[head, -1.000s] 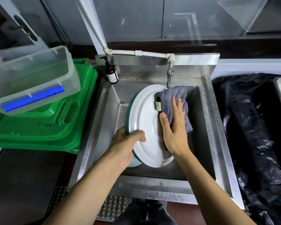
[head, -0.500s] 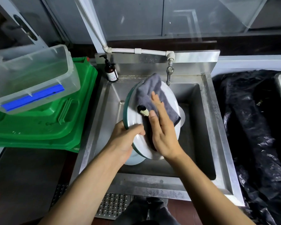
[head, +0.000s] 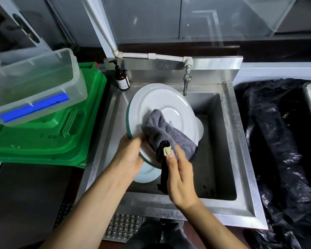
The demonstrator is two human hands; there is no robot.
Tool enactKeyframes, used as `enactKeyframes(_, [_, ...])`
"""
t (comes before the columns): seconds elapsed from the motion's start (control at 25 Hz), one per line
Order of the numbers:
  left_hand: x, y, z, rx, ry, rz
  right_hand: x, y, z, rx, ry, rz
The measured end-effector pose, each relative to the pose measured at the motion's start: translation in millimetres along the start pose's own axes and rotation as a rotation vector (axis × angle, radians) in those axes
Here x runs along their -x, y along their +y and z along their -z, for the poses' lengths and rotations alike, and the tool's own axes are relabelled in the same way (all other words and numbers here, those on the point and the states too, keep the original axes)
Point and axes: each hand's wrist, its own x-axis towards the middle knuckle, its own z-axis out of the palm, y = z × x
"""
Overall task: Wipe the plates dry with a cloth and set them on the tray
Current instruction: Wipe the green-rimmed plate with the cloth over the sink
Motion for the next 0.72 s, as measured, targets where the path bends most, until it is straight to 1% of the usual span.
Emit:
enactKeyframes(0.08, [-0.2, 0.8, -0.1, 0.059, 0.019, 0.036, 9.4, 10.7, 4.9, 0.137, 0.021, 0.157])
enactKeyframes(0.12, [0.8, 1.3, 0.0, 0.052, 0.029, 0.040, 13.2, 18.0, 7.3, 0.192, 0.035, 0.212])
enactKeyframes(0.16, [2.1, 1.9, -0.1, 0.031, 0.033, 0.038, 14.4, 25.0, 9.4, 0.231, 0.065, 0.229])
enactKeyframes(0.2, [3.4, 3.1, 0.1, 0.013, 0.032, 0.037, 12.5, 29.8, 11.6, 0.248, 0.112, 0.190])
enactKeyframes(0.32, [10.8, 8.0, 0.6, -0.026, -0.025, 0.014, -11.2, 38.2, 20.1, 0.196, 0.290, -0.075])
enactKeyframes(0.4, [16.8, 8.2, -0.7, -0.066, -0.062, 0.005, -36.2, 39.3, 30.8, 0.154, 0.354, -0.191])
enactKeyframes(0.48, [18.4, 6.6, -2.6, -0.099, -0.085, -0.013, -59.2, 31.3, 36.1, 0.172, 0.327, -0.244])
enactKeyframes(0.52, [17.5, 7.6, -3.9, -0.111, -0.092, -0.026, -65.5, 25.5, 34.4, 0.188, 0.290, -0.230])
enactKeyframes(0.6, [14.1, 8.7, -5.9, -0.131, -0.082, -0.048, -67.1, 12.8, 23.0, 0.196, 0.171, -0.109])
enactKeyframes(0.72, [11.5, 4.0, -4.4, -0.117, -0.048, -0.044, -54.3, 11.8, 9.3, 0.296, -0.057, 0.169])
